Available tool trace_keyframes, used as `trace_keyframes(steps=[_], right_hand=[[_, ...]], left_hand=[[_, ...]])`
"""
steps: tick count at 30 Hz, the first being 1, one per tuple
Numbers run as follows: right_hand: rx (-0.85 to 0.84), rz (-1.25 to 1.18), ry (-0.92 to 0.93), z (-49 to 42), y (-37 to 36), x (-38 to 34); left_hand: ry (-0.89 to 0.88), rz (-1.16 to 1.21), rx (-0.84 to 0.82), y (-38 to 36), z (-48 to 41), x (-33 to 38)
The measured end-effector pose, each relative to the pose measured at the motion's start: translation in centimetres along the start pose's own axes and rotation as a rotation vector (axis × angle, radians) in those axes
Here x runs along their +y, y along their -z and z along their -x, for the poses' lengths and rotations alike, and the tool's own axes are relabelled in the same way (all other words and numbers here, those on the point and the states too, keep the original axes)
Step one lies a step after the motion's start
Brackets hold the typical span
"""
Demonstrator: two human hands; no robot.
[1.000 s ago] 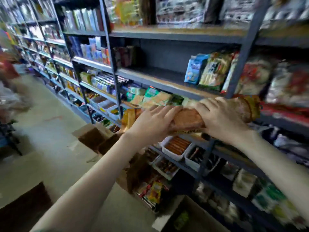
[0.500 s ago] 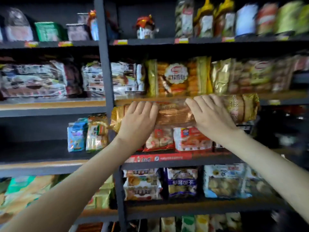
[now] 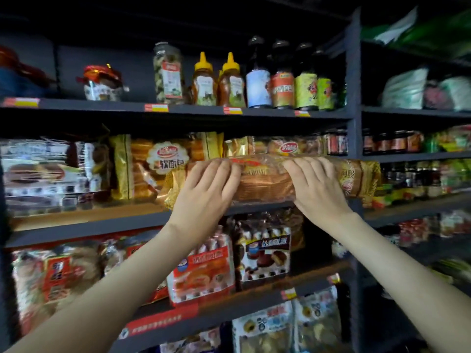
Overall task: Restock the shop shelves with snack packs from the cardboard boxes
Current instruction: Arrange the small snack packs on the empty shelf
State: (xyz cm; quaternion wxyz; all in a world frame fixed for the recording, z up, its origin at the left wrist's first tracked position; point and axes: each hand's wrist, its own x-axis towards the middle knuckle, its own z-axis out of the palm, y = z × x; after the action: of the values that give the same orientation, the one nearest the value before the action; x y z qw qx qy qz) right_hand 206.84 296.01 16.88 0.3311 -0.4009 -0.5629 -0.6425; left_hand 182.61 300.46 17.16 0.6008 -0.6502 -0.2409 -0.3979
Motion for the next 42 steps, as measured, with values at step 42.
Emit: trace_keyframes(steps=[42], right_hand=[[-0.742, -0.580, -0.356, 8.2, -22.3, 21.2]], left_hand=[[0.925, 0.674, -0.392, -19.2, -8.5, 8.3]])
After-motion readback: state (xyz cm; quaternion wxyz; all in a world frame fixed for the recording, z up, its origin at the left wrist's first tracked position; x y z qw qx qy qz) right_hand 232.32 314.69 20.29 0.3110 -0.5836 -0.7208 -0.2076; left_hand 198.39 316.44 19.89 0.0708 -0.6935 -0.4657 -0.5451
